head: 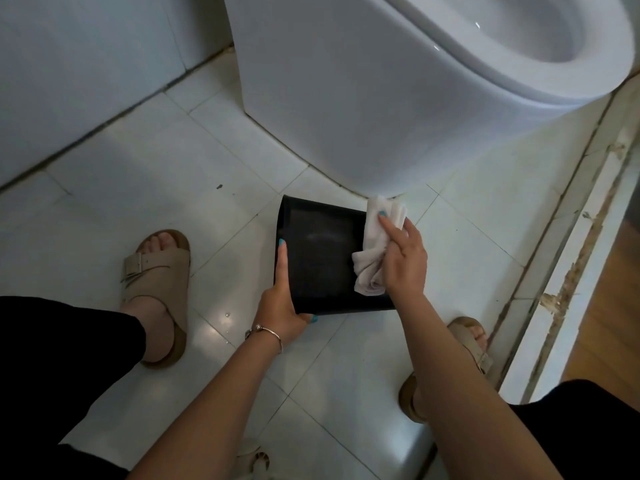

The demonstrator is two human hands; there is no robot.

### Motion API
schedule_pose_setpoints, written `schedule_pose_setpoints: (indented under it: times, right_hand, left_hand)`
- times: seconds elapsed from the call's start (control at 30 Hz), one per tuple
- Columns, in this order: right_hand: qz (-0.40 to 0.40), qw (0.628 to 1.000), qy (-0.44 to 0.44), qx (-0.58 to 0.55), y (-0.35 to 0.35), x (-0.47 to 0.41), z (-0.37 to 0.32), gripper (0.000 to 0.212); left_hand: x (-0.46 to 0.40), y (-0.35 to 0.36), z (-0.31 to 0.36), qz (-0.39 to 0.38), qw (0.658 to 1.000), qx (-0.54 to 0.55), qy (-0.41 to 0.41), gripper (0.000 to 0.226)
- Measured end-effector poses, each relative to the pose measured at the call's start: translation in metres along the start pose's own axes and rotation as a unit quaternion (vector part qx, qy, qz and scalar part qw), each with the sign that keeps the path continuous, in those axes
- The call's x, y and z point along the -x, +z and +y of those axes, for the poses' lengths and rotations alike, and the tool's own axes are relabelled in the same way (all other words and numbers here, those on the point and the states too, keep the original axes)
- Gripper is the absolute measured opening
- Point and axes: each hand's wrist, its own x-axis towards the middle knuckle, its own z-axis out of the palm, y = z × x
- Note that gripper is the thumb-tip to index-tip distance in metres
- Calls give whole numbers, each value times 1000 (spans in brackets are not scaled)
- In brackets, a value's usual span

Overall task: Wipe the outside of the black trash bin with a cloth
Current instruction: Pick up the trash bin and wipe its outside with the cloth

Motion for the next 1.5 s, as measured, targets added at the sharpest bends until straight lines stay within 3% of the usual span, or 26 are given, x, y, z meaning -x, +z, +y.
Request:
schedule_pose_setpoints:
  times: [0.13, 0.27, 0.37, 0.43, 0.53, 0.63, 0.77, 0.87, 1.07, 1.13, 1.2, 1.27, 1.33, 1.4, 1.5]
  right_hand:
    - [-39, 999, 13, 33, 0, -1, -2, 53]
    - [14, 994, 88, 61, 3, -6, -26, 47]
    - [22, 987, 53, 149, 8, -2, -28, 53]
    - [1, 988, 23, 150, 11, 1, -14, 50]
    - [-81, 996, 11, 48, -3, -6, 7, 55]
    - [-217, 974, 25, -53, -30, -17, 18, 68]
    - [-374, 926, -11, 58, -49, -33, 20, 94]
    - [-408, 905, -49, 113, -55, -43, 23, 100]
    - [-294, 932, -165, 134, -67, -45, 42, 96]
    - [-317, 929, -143, 129, -66, -45, 39, 93]
    - [-380, 913, -78, 128, -65, -46, 27, 88]
    - [-394, 913, 6, 107, -60, -43, 10, 82]
    - [-326, 939, 95, 64, -49, -34, -9, 80]
    - [-206, 966, 154, 37, -34, -22, -20, 83]
    - [-45, 984, 160, 59, -10, 1, -19, 66]
  left_hand:
    - [0, 1, -2, -1, 1000, -5, 0, 134]
    - [0, 1, 1, 3, 1000, -9, 3, 133]
    - [-1, 2, 0, 4, 1000, -4, 3, 135]
    - [-1, 2, -1, 3, 1000, -5, -2, 136]
    - [2, 1, 1, 4, 1000, -2, 0, 133]
    - [2, 1, 2, -1, 1000, -4, 11, 131]
    - [1, 0, 2, 6, 1000, 2, 15, 134]
    - [2, 0, 1, 4, 1000, 3, 17, 135]
    - [1, 0, 1, 5, 1000, -3, 10, 135]
    - [0, 0, 0, 9, 1000, -7, 11, 136]
    - [0, -1, 1, 7, 1000, -6, 10, 136]
    - [1, -1, 3, 6, 1000, -5, 15, 135]
    - [0, -1, 4, 6, 1000, -9, 19, 134]
    - [0, 0, 4, 7, 1000, -7, 18, 134]
    - [1, 1, 1, 8, 1000, -9, 11, 133]
